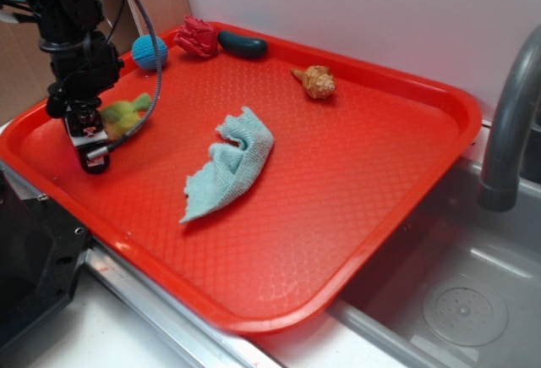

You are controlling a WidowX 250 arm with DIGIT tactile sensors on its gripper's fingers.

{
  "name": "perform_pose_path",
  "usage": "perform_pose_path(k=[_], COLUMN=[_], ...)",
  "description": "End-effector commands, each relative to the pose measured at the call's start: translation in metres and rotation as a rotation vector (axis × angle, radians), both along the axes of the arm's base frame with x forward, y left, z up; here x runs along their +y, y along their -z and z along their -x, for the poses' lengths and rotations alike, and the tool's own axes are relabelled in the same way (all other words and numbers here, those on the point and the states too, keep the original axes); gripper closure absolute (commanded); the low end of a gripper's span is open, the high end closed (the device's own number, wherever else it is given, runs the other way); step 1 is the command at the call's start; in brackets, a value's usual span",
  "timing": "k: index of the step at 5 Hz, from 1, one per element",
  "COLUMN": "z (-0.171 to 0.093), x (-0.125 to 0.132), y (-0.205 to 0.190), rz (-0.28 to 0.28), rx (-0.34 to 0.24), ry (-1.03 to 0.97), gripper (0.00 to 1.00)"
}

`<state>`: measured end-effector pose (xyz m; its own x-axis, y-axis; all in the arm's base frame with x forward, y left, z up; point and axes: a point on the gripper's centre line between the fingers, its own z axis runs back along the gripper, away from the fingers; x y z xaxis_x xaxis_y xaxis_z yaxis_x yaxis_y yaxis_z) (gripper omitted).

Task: Grab the green animal.

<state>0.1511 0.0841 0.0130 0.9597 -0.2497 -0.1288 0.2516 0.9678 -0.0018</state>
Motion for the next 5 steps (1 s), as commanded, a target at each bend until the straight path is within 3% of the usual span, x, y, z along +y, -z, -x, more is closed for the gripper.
perform_pose_path(k=[1, 2, 3, 4, 5], z=[-0.004, -0.034, -0.047, -0.052, -0.053], x=[-0.012, -0.033, -0.058, -0.075, -0.077], y=[-0.054, -0.104, -0.157, -0.209, -0.249], rz=[-0.050, -0.023, 0.074, 0.152, 0.183], rx=[-0.137, -0.195, -0.228, -0.258, -0.315], ry=[-0.065, -0.254, -0.302, -0.304, -0.316], gripper=[1.00, 1.00, 1.00, 1.00, 1.00])
